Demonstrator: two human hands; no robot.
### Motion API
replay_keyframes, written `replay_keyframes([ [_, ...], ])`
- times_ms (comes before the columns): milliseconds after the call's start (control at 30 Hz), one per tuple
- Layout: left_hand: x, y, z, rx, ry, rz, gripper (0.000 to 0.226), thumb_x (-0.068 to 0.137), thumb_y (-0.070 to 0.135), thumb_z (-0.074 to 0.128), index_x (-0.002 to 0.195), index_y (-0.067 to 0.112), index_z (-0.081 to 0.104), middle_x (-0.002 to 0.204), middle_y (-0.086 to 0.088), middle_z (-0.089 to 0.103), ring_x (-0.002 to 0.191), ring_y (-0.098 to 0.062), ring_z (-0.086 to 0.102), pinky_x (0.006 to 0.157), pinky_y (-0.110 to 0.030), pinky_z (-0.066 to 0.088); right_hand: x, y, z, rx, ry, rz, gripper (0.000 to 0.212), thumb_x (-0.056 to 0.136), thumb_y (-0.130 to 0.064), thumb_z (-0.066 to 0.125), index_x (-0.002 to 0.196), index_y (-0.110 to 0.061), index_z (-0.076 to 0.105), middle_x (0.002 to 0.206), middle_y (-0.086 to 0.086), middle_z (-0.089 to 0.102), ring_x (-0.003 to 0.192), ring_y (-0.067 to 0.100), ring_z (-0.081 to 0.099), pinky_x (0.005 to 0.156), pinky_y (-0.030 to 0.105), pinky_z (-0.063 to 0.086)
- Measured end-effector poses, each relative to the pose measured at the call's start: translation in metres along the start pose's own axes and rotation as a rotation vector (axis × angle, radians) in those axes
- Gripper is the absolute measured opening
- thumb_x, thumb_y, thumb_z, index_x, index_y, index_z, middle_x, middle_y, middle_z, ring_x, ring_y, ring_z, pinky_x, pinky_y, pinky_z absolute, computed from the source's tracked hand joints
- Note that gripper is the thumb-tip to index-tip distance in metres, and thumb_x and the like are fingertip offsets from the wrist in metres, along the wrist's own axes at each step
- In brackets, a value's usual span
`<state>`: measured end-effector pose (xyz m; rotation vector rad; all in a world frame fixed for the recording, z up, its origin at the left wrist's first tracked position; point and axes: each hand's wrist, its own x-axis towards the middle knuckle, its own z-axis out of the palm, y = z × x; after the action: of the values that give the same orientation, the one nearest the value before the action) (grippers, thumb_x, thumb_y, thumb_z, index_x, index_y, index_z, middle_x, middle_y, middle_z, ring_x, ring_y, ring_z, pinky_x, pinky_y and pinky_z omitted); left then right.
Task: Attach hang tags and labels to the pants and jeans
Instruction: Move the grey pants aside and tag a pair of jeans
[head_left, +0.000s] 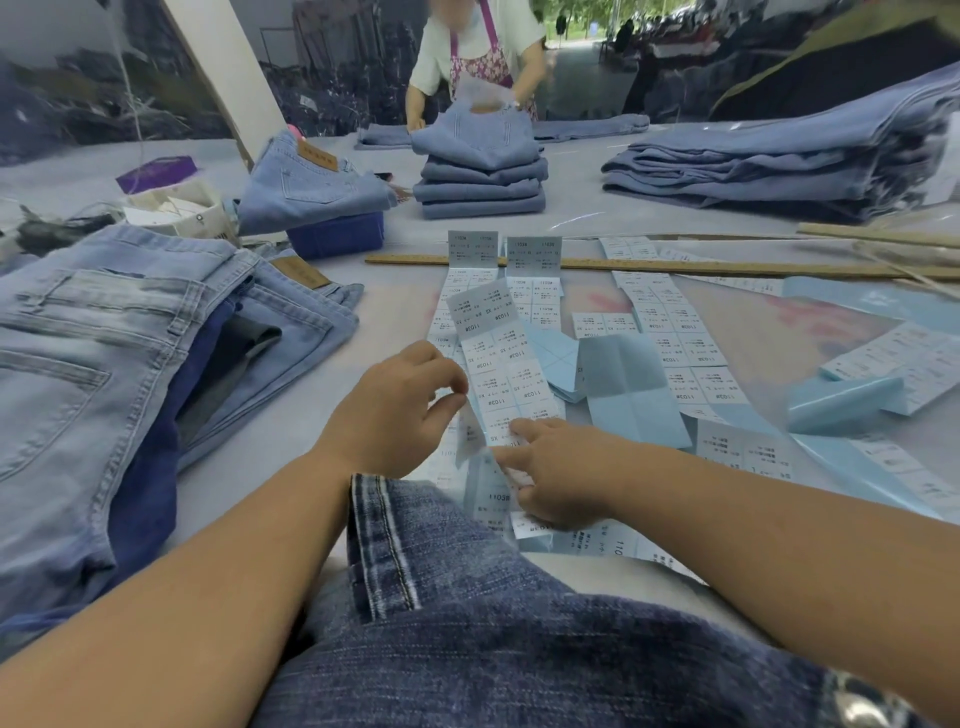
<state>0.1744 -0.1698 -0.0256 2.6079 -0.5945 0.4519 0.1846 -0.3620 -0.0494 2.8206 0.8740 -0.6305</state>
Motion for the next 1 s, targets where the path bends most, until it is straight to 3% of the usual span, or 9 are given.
replay_keyframes([
  [200,0.009,0.016,-0.023,-0.04,0.133,0.04,0.006,0.093,0.01,0.063,0.096,0.008,0.067,0.098,-0.002,0.061,0.082,-0.019,0.061,0.077,-0.033,0.049,-0.008,0.003,-0.007,-0.008,0.015,0.024,0.064,0.094,-0.028,0.049,0.15,-0.039,0.023,0.155,0.005,0.026,0.135,0.03,0.037,0.11,0.049,0.035],
  [400,0.014,0.042,-0.057,-0.093,0.186,-0.02,0.008,0.093,0.009,0.062,0.093,0.012,0.069,0.082,0.006,0.066,0.077,-0.014,0.062,0.065,-0.014,0.048,-0.028,0.002,-0.027,0.063,0.105,0.058,0.069,0.092,-0.02,0.055,0.152,-0.022,0.023,0.147,0.006,0.039,0.124,0.029,0.048,0.102,0.044,0.044],
  [533,0.011,0.073,-0.076,-0.115,0.107,-0.003,0.008,0.092,0.014,0.064,0.088,0.019,0.07,0.08,0.013,0.067,0.075,-0.012,0.063,0.061,-0.021,0.052,-0.063,0.015,-0.065,0.271,0.319,0.083,0.056,0.091,-0.017,0.058,0.144,-0.025,0.043,0.12,0.001,0.059,0.088,0.012,0.057,0.079,0.028,0.05],
  [700,0.009,0.135,-0.094,-0.07,-0.056,0.114,0.008,0.089,0.022,0.066,0.083,0.025,0.064,0.079,0.022,0.061,0.072,-0.006,0.058,0.057,-0.013,0.046,-0.147,0.034,-0.092,0.379,0.423,0.137,0.028,0.091,-0.02,0.062,0.119,-0.023,0.063,0.11,-0.004,0.065,0.092,0.01,0.061,0.083,0.027,0.054],
  [867,0.017,0.228,-0.11,-0.016,-0.061,0.29,0.008,0.089,0.024,0.065,0.085,0.029,0.061,0.08,0.018,0.061,0.065,0.0,0.052,0.052,-0.013,0.041,-0.265,0.05,-0.096,0.554,0.64,0.16,0.009,0.089,-0.019,0.063,0.095,-0.022,0.069,0.09,-0.006,0.07,0.083,0.011,0.064,0.08,0.033,0.055],
  [1000,0.013,0.315,-0.111,-0.047,-0.059,0.454,0.016,0.085,0.021,0.064,0.079,0.032,0.054,0.074,0.012,0.061,0.064,-0.005,0.053,0.051,-0.023,0.041,-0.351,0.051,-0.077,0.864,0.797,0.048,0.015,0.088,-0.016,0.065,0.089,-0.001,0.069,0.075,0.005,0.065,0.069,0.018,0.055,0.07,0.036,0.047],
])
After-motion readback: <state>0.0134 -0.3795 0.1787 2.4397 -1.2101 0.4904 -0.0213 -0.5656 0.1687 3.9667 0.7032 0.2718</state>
